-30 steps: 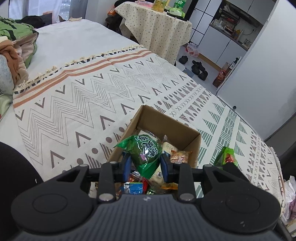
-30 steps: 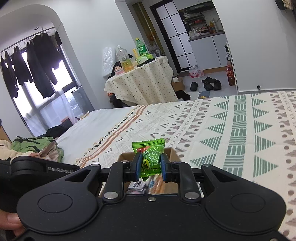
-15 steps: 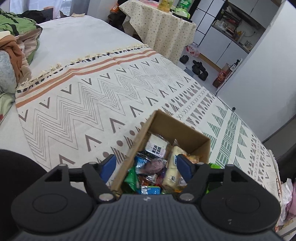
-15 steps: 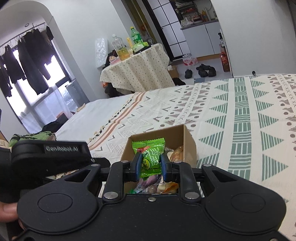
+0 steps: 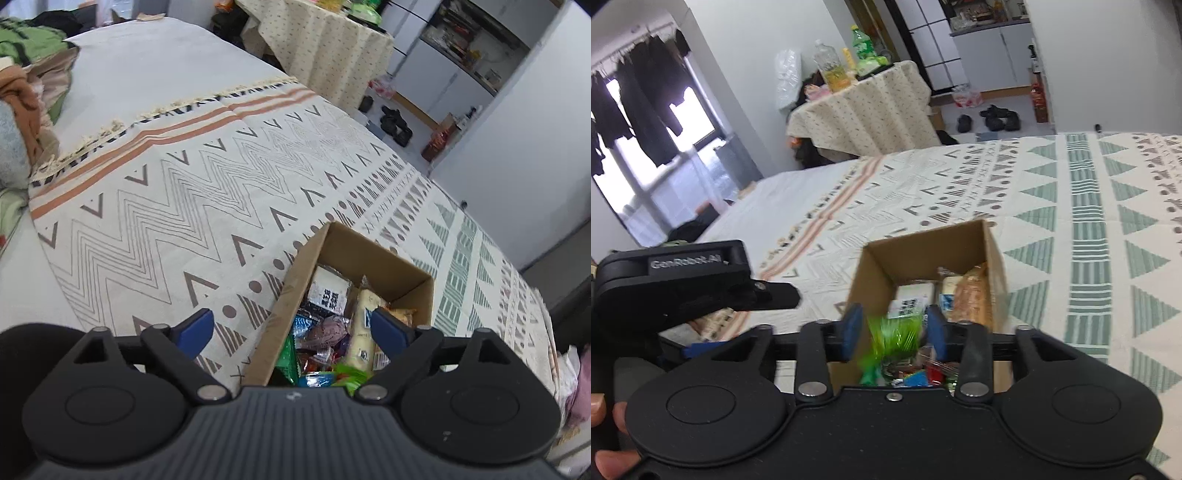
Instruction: Organize snacks
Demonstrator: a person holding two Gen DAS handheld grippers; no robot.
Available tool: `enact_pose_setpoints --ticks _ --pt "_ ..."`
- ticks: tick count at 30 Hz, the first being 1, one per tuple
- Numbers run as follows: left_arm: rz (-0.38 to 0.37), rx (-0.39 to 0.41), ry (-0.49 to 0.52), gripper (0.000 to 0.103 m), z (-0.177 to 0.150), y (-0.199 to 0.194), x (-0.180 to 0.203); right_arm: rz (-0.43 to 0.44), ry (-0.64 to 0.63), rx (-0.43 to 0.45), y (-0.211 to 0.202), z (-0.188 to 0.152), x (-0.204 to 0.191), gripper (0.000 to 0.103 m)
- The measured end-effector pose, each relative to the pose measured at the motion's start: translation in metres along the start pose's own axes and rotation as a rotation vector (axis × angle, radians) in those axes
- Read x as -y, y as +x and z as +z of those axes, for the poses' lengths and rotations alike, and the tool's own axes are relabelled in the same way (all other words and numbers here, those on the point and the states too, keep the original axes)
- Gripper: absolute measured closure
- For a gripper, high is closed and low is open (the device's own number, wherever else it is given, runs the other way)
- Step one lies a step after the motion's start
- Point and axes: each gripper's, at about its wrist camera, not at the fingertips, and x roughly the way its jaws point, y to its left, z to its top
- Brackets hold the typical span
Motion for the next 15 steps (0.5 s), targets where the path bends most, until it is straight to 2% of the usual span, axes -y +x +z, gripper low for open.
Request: enact_pose_setpoints --ticks 3,5,11,15 --pt "-0.004 -0.024 0.048 0.008 0.001 0.002 0.005 -0.049 -0.003 0.007 -0.011 0.002 0.002 0.054" --pt "-0.008 -0.032 0.081 0.007 0.000 0.001 0.010 -0.086 0.012 0.013 -0.019 0.003 0.006 0.047" --pt "-0.025 -0.043 0.155 0.006 -0.008 -0.005 0.023 -0.168 0.041 0.033 -0.041 0.000 0.015 0.039" --pt "-0.043 -0.044 0.189 0.001 -0.017 -0.013 0.029 -0.200 0.075 0.046 -0.056 -0.002 0.022 0.035"
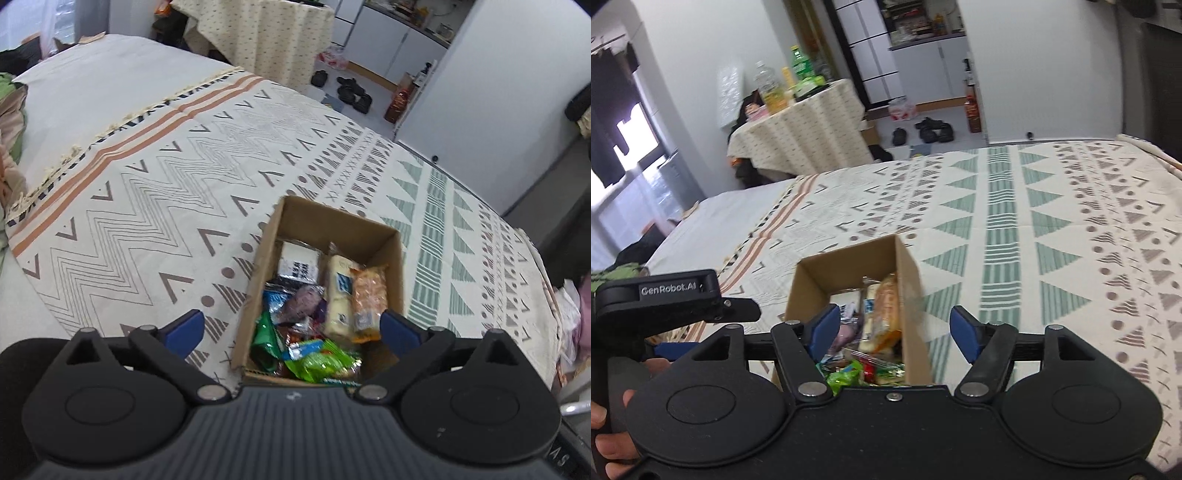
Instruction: Organize snacks
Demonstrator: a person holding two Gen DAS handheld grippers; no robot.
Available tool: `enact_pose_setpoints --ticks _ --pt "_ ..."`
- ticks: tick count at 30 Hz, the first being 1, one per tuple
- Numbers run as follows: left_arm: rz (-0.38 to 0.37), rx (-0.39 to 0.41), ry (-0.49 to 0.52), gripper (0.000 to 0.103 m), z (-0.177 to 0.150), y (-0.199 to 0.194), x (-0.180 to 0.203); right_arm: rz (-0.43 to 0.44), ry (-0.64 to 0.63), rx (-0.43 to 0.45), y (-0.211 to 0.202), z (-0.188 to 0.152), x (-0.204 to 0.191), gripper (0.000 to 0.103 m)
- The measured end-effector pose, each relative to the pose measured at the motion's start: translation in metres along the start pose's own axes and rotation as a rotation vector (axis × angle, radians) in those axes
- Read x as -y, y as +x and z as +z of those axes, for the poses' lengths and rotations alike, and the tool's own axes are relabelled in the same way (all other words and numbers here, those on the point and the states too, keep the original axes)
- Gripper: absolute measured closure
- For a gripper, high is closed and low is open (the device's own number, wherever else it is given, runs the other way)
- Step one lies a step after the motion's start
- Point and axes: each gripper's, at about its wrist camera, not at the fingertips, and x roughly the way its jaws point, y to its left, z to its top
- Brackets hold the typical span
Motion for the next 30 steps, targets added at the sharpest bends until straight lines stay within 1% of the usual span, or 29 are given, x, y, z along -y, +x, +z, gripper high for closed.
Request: enact_pose_setpoints --ticks 6,8,12,14,18,22,30 --pt "-0.023 0.008 0.058 0.000 -0.014 -0.012 0.015 -0.058 0.038 0.029 -0.026 -0.004 0.017 0.025" --pt "-0.029 0.012 0.071 0.000 -0.018 -0.016 0.020 -0.084 0.039 0.045 -0.035 -0.005 0.021 0.018" --pt "-0.034 0.022 0.095 0.000 -0.025 -0.026 0.030 -0.124 0.040 0.074 -0.052 -0.008 0.030 0.014" --pt "-0.039 0.028 0.117 0.000 -0.029 -0.031 0.035 -0.136 0.042 0.084 -0.058 -0.011 0.034 0.009" --pt "-0.044 0.045 0.157 0.000 -0.036 -0.042 0.044 -0.145 0.069 0.091 -0.069 -0.014 0.042 0.006" --pt "-0.049 0.062 0.180 0.000 -0.042 -0.053 0.050 -0.159 0.089 0.113 -0.081 -0.017 0.049 0.000" --pt "-0.040 0.083 0.232 0.000 -0.053 -0.069 0.058 -0.173 0.124 0.132 -0.100 -0.026 0.064 0.000"
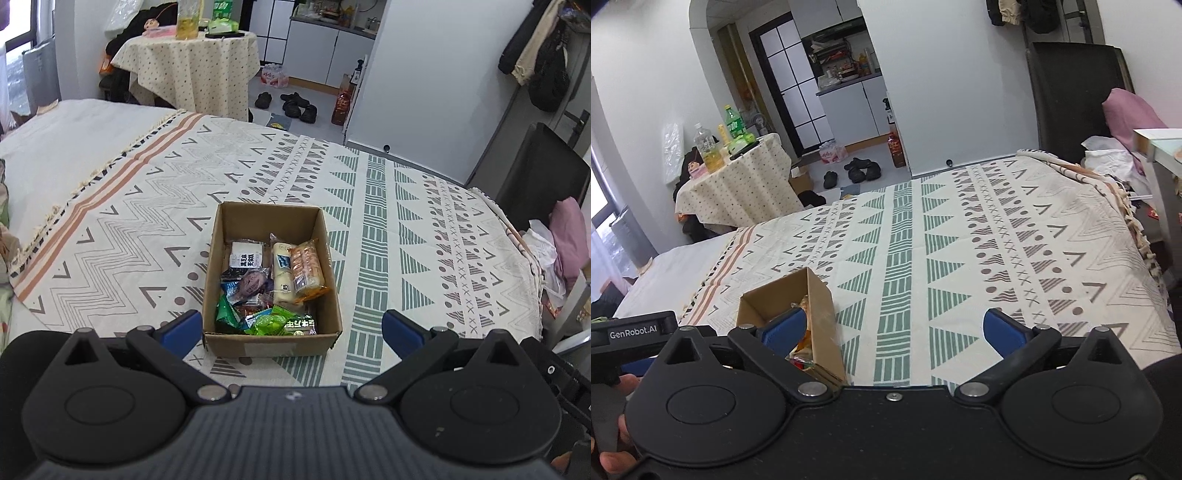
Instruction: Organize snacks
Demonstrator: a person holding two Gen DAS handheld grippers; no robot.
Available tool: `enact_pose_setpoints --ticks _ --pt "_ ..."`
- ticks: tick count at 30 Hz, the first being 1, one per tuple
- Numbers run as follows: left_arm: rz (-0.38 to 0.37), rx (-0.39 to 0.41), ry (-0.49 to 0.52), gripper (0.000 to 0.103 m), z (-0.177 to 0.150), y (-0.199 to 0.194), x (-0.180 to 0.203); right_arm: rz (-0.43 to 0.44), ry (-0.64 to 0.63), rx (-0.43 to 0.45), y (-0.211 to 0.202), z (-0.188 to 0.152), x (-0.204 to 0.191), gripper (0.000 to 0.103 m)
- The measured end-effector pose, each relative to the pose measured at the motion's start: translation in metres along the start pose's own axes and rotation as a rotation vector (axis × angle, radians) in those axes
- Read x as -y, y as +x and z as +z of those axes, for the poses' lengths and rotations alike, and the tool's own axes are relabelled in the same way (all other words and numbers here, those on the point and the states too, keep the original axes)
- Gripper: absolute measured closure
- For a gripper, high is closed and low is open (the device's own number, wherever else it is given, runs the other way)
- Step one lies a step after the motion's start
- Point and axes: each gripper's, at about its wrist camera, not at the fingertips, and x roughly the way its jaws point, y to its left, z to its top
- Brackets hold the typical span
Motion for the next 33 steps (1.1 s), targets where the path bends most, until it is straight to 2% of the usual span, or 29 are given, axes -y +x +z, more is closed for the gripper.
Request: enact_pose_setpoints --ticks 18,33 --pt "-0.020 0.018 0.098 0.000 -0.017 -0.036 0.005 -0.006 -0.005 0.005 -0.037 -0.013 0.008 0.000" --pt "-0.025 0.031 0.113 0.000 -0.019 -0.054 -0.004 -0.009 -0.049 0.003 -0.052 -0.015 -0.005 0.000"
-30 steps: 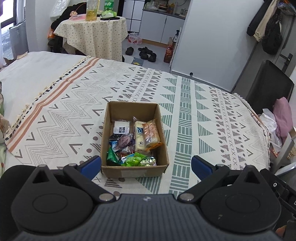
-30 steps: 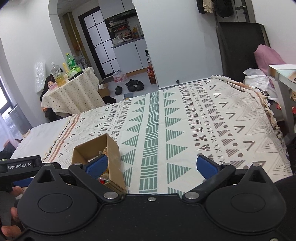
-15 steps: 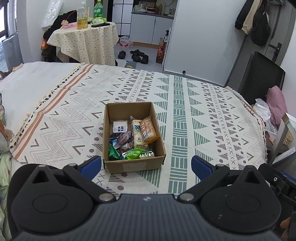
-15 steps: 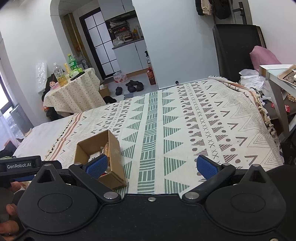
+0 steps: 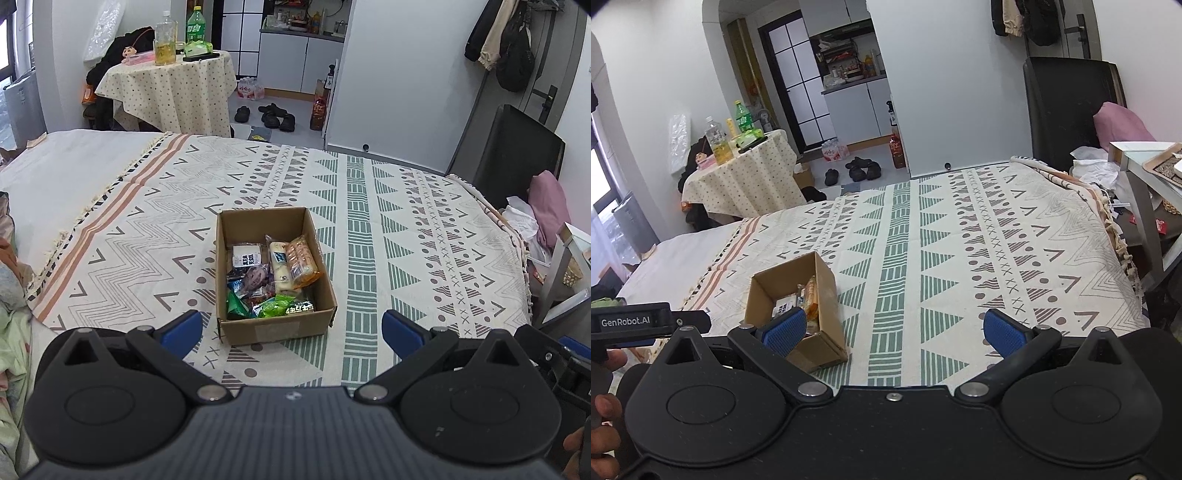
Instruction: Organize snacks
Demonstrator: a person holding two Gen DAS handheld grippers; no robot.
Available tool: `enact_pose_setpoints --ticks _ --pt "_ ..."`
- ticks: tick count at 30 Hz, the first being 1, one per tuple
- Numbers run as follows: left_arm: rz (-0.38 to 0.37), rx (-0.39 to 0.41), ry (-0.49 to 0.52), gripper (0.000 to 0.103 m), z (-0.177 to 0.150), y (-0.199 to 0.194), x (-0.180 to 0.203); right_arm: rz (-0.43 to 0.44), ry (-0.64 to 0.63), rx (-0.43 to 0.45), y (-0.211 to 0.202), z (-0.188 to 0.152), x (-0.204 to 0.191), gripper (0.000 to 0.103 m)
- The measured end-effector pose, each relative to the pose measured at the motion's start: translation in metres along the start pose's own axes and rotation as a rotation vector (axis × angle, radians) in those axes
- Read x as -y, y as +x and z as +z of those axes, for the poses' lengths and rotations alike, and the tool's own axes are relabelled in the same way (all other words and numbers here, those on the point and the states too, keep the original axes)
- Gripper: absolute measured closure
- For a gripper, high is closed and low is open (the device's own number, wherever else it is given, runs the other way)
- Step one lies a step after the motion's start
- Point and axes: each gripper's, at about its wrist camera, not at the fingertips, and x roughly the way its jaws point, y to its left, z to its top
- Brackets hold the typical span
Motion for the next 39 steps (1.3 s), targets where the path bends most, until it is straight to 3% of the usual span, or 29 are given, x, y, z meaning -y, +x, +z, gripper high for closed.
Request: enact_pose_setpoints --ticks 39 --pt "-0.012 -0.001 0.030 0.000 -0.0020 -0.0070 0.0010 0.001 -0.029 -0.006 -0.0057 0.0011 -0.0055 0.000"
